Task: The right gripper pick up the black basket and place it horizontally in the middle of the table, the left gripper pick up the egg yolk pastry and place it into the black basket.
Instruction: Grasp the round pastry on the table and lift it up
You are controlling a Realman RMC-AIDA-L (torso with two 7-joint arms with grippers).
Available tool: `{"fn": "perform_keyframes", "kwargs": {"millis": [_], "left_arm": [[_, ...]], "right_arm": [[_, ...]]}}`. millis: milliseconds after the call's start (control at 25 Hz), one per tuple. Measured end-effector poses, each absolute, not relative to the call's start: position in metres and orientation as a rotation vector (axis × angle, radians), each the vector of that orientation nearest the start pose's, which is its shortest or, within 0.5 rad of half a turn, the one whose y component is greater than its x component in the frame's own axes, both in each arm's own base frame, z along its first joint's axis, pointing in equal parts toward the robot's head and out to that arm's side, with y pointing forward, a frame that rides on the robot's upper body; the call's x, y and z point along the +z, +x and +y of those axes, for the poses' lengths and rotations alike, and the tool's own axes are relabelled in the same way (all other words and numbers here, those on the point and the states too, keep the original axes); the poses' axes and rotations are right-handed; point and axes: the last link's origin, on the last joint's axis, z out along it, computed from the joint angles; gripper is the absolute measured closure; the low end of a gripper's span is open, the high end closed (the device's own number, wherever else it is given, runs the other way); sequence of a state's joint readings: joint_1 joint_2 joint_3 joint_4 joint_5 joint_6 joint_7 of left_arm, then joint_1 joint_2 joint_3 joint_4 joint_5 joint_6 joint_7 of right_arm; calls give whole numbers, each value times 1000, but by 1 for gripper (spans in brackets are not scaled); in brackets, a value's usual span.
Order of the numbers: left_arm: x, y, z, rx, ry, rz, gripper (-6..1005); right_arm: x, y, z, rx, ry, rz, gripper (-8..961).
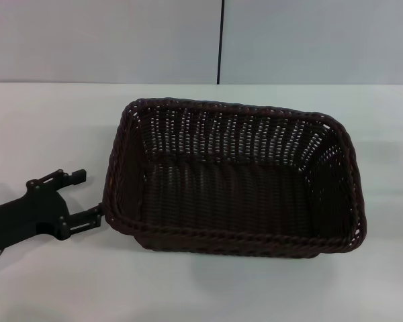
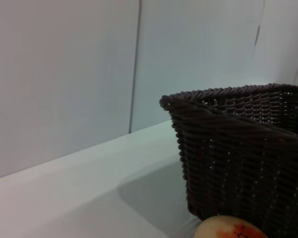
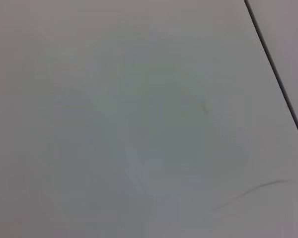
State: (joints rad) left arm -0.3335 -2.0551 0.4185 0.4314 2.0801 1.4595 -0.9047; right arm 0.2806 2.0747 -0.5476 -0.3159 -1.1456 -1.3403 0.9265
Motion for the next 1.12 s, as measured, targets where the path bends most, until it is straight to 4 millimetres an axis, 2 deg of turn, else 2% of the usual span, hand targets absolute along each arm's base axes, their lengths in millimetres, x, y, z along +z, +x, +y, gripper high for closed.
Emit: {"fn": "perform_keyframes", "kwargs": {"millis": [960, 1120], "left_arm": [[-26, -347, 267, -541, -2562, -588, 178], [-27, -346, 267, -533, -2575, -577, 298]], "right_arm": [[56, 369, 288, 1002, -1602, 767, 524], [55, 369, 288, 1000, -1602, 767, 524]]}}
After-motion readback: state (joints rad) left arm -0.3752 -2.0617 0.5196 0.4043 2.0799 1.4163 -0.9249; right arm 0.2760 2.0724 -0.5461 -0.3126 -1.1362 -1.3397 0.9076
